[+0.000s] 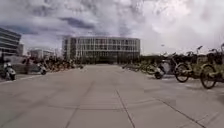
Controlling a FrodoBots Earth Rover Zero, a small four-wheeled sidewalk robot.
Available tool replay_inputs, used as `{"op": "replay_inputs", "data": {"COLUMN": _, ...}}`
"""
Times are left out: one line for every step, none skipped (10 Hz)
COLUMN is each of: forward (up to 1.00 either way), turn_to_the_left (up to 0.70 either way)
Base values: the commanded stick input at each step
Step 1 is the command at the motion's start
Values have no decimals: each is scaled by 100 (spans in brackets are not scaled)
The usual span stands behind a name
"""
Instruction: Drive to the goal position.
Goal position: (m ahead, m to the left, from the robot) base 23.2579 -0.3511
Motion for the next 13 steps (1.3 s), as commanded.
{"op": "replay_inputs", "data": {"forward": 100, "turn_to_the_left": 0}}
{"op": "replay_inputs", "data": {"forward": 100, "turn_to_the_left": 0}}
{"op": "replay_inputs", "data": {"forward": 100, "turn_to_the_left": 0}}
{"op": "replay_inputs", "data": {"forward": 100, "turn_to_the_left": 0}}
{"op": "replay_inputs", "data": {"forward": 100, "turn_to_the_left": 0}}
{"op": "replay_inputs", "data": {"forward": 100, "turn_to_the_left": 0}}
{"op": "replay_inputs", "data": {"forward": 100, "turn_to_the_left": 0}}
{"op": "replay_inputs", "data": {"forward": 100, "turn_to_the_left": 0}}
{"op": "replay_inputs", "data": {"forward": 100, "turn_to_the_left": 0}}
{"op": "replay_inputs", "data": {"forward": 100, "turn_to_the_left": 0}}
{"op": "replay_inputs", "data": {"forward": 100, "turn_to_the_left": 0}}
{"op": "replay_inputs", "data": {"forward": 100, "turn_to_the_left": 0}}
{"op": "replay_inputs", "data": {"forward": 100, "turn_to_the_left": 0}}
